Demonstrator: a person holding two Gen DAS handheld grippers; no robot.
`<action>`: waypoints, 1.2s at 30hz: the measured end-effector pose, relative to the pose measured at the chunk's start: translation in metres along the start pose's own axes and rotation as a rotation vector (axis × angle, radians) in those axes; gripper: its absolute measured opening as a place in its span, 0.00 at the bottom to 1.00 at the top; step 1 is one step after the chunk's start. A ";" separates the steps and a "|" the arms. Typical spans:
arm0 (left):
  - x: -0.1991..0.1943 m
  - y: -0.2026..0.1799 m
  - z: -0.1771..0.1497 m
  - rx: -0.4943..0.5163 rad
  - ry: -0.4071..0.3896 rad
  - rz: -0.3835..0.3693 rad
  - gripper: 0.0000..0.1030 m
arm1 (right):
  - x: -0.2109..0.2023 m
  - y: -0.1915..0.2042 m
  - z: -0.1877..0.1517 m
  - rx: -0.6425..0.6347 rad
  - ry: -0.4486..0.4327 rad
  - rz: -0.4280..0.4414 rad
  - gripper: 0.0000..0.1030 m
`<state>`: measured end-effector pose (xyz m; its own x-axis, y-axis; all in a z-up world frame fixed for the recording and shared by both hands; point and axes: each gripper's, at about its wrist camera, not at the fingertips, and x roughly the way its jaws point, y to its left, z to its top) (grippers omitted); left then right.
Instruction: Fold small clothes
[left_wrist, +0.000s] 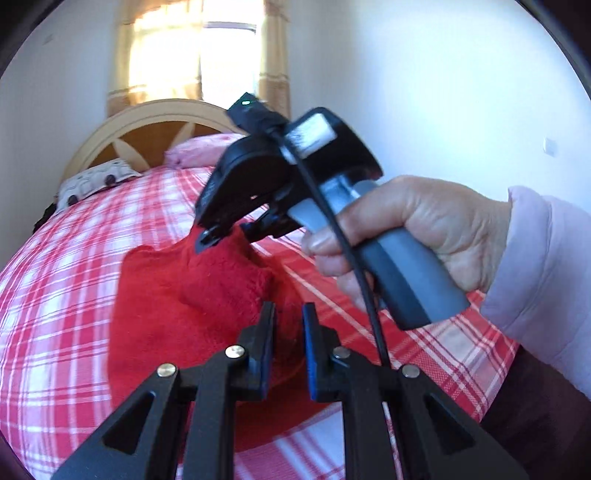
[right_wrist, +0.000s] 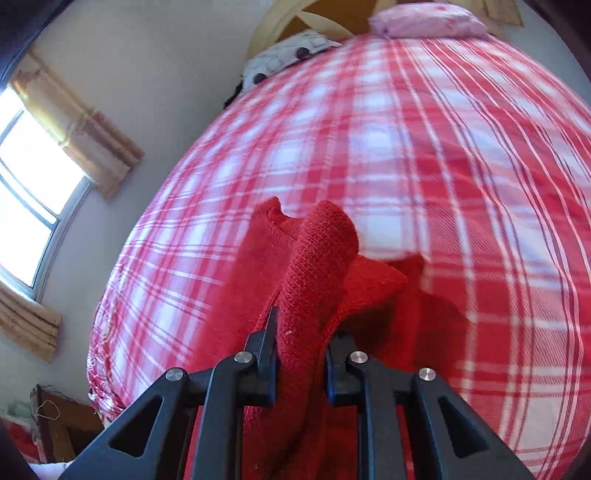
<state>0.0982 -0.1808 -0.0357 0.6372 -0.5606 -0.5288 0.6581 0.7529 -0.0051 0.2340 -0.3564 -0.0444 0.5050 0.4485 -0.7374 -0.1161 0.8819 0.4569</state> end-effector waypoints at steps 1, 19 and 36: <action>0.006 -0.002 -0.002 0.004 0.015 -0.005 0.15 | 0.003 -0.008 -0.003 0.009 0.001 -0.002 0.18; -0.069 0.013 -0.041 0.004 0.068 -0.118 0.79 | -0.041 -0.069 -0.054 0.245 -0.185 0.034 0.29; -0.084 0.114 -0.048 -0.292 0.135 0.152 0.80 | -0.019 0.032 -0.144 -0.019 -0.239 -0.229 0.29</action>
<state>0.0999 -0.0315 -0.0323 0.6476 -0.3983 -0.6496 0.4048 0.9021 -0.1495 0.0971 -0.3158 -0.0870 0.7056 0.1932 -0.6817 0.0089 0.9596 0.2813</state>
